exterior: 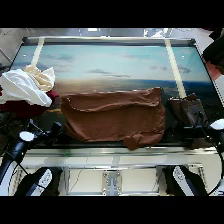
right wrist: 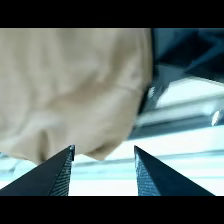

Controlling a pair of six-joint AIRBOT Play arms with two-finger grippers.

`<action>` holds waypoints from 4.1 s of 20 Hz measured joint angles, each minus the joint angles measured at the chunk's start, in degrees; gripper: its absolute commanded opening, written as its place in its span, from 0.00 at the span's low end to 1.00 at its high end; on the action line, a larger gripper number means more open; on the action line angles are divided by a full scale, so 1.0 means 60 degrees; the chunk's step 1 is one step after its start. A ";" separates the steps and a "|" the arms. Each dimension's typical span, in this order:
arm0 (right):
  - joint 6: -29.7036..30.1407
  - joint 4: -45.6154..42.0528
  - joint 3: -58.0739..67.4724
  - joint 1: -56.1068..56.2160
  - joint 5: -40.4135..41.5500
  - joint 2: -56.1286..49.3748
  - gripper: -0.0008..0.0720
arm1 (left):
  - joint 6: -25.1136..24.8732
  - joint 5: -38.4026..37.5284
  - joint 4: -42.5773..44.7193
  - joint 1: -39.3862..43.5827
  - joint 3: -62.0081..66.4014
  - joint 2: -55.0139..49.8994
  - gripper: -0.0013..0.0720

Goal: Fold the shirts.

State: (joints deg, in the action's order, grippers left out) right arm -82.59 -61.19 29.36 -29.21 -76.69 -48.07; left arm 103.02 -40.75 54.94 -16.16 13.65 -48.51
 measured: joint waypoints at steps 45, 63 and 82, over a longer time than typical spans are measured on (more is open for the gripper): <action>0.0277 0.2597 0.4466 0.2747 0.2131 -0.2408 0.02 | -0.3548 -0.2036 -0.0302 -0.0470 0.5497 -0.1064 0.03; 0.0874 0.2073 0.7519 0.4317 0.4320 -0.8193 0.54 | -0.1985 0.0393 0.3042 0.1337 0.6594 -0.4492 0.72; 0.0313 -0.1443 1.1825 0.1851 0.0809 -0.6288 0.62 | -0.3173 -0.0790 0.2983 0.3872 0.8684 -0.1843 0.72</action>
State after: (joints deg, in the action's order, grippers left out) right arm -80.71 -69.84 100.31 -18.11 -71.83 -85.80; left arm 83.99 -45.50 72.84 7.07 65.76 -59.57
